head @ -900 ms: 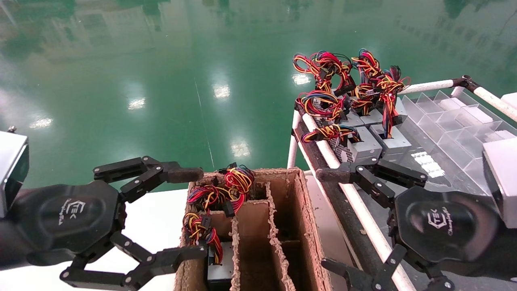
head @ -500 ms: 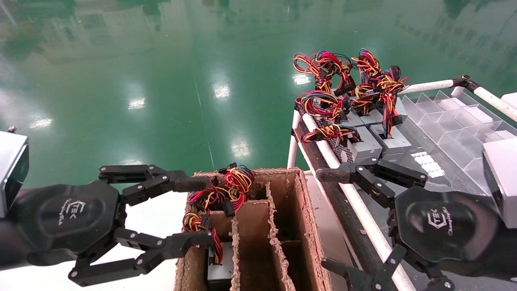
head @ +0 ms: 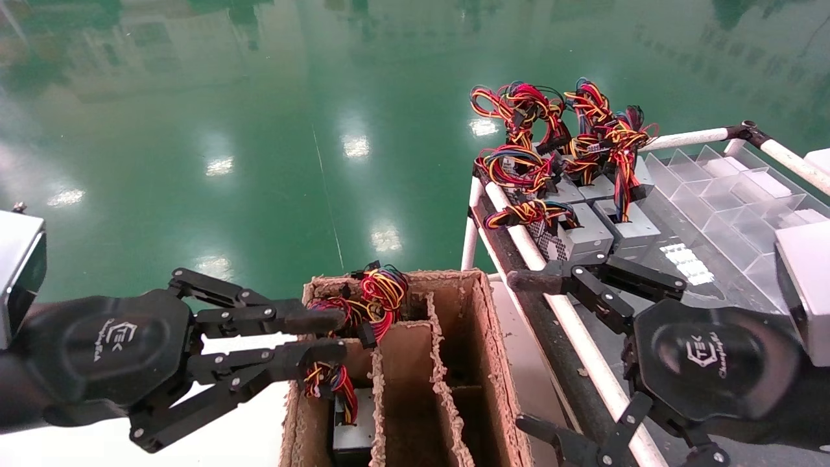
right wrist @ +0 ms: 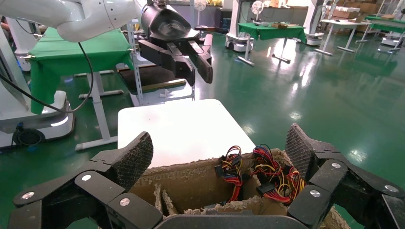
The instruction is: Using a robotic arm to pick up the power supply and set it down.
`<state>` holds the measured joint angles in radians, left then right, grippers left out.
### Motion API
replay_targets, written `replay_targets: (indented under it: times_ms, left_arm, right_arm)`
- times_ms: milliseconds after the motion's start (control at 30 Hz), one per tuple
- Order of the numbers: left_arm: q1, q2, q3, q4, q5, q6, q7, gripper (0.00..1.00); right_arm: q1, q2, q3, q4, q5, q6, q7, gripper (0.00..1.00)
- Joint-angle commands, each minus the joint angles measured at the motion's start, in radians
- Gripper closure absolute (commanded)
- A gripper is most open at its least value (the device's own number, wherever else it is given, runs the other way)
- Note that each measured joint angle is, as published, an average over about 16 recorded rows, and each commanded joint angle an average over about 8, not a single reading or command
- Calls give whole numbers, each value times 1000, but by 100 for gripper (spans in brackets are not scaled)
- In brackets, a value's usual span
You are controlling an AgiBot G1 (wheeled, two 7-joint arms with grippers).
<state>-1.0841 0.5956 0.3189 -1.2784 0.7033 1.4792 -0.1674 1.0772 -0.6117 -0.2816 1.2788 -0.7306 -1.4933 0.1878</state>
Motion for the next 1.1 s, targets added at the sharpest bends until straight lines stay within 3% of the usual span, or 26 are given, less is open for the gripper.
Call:
replay_targets:
  times_ms: [33, 167, 433, 600, 800, 1000, 1100]
  left_arm:
    - [0, 0, 0, 0, 0, 0, 0, 100]
    - [0, 0, 0, 0, 0, 0, 0, 100]
    - [0, 0, 0, 1, 0, 0, 0, 2]
    - [0, 0, 1, 1, 0, 0, 0, 0]
    - [-1, 0, 1, 1, 0, 0, 1, 0]
    - [-1, 0, 1, 1, -1, 0, 1, 0]
    - [-1, 0, 1, 1, -1, 0, 1, 0]
  right_arm:
    - [-1, 0, 0, 1, 1, -1, 0, 0]
    - [4, -1, -1, -7, -5, 7, 2, 0]
    - [44, -21, -23, -40, -67, 51, 19, 0]
    - [128, -72, -87, -85, -199, 95, 56, 0]
    - [267, -198, -202, -200, -402, 136, 112, 0]
    - [368, -344, -284, -385, -522, 135, 73, 0]
    - [406, -420, -319, -497, -570, 140, 28, 34]
